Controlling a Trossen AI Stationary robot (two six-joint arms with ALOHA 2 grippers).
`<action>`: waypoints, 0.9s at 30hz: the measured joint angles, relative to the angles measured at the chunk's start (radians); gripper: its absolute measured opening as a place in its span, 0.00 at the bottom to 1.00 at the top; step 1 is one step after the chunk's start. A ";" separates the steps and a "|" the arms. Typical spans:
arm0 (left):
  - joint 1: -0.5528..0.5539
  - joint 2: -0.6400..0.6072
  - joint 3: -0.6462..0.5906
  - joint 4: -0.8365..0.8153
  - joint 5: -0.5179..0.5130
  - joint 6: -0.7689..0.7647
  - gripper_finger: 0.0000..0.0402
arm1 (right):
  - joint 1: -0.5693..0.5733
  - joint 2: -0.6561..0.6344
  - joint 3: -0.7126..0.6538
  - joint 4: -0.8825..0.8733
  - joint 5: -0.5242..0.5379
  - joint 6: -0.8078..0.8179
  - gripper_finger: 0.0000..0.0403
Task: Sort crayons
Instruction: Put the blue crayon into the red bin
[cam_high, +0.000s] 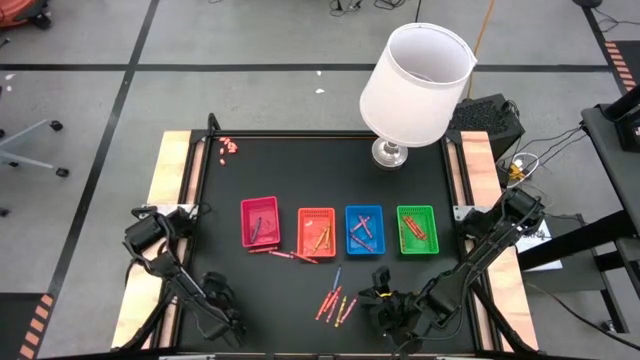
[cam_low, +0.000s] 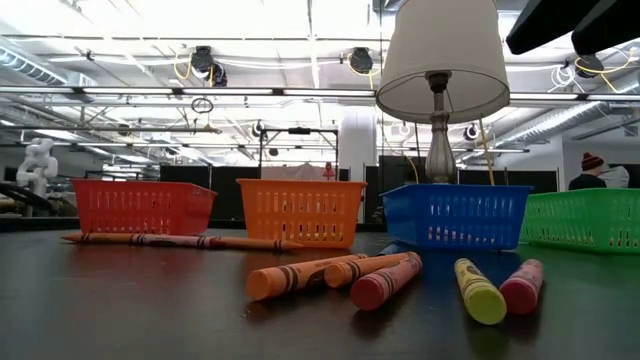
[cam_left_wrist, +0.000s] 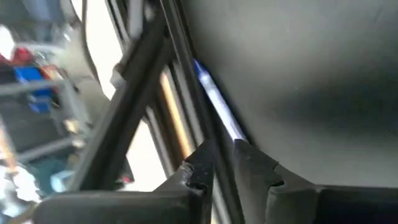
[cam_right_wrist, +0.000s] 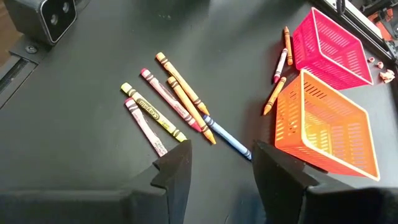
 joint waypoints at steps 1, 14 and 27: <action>0.007 0.000 0.003 -0.017 0.000 0.036 0.11 | 0.000 0.000 0.000 0.000 0.000 0.000 0.37; -0.008 0.000 -0.109 0.149 0.073 0.085 0.00 | 0.000 0.000 0.000 0.001 0.000 0.002 0.37; -0.071 -0.001 -0.117 0.143 0.077 -0.008 0.00 | 0.000 0.000 0.000 0.000 0.000 0.002 0.37</action>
